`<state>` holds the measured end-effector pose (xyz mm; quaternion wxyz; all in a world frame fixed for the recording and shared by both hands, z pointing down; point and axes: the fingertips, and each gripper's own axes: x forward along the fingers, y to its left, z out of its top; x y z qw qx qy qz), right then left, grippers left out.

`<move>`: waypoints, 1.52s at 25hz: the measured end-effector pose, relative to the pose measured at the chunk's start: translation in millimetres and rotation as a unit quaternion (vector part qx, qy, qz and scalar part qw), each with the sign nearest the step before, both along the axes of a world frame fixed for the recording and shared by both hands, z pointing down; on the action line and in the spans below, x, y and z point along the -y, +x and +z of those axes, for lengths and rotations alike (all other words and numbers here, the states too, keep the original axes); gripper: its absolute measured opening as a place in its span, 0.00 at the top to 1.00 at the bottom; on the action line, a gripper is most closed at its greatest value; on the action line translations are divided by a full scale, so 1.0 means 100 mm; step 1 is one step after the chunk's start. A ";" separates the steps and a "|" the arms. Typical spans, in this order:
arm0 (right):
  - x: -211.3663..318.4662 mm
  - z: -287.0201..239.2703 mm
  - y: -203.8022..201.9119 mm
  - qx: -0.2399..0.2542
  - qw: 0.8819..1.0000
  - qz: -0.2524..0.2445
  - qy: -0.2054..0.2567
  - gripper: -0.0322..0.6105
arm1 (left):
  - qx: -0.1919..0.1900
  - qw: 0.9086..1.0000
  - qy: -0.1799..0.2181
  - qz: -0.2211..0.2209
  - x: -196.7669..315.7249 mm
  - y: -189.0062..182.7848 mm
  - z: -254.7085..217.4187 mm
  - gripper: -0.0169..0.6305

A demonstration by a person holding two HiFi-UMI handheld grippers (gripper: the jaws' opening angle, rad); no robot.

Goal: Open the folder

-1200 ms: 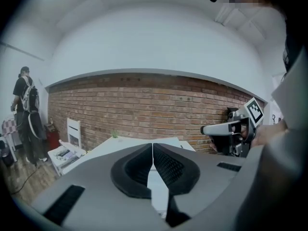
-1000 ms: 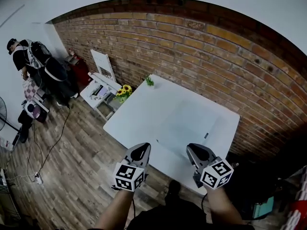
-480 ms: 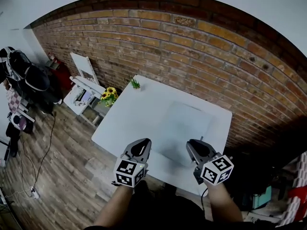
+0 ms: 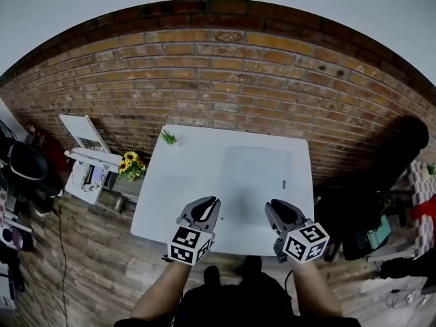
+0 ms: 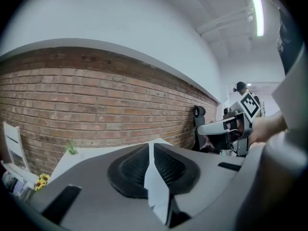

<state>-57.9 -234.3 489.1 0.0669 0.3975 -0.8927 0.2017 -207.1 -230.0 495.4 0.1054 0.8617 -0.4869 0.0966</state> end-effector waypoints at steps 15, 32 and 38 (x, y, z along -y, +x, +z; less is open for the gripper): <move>-0.26 0.40 0.79 -0.005 0.988 0.146 -0.045 0.80 | 0.046 0.978 -0.066 0.194 0.06 1.08 0.78 0.52; -0.31 0.70 1.02 0.012 0.985 0.152 -0.084 0.80 | 0.299 0.915 -0.039 0.268 -0.02 1.54 1.60 0.32; -0.27 0.72 1.01 0.005 0.985 0.146 -0.087 0.80 | 0.277 0.929 -0.032 0.242 0.08 1.45 1.49 0.35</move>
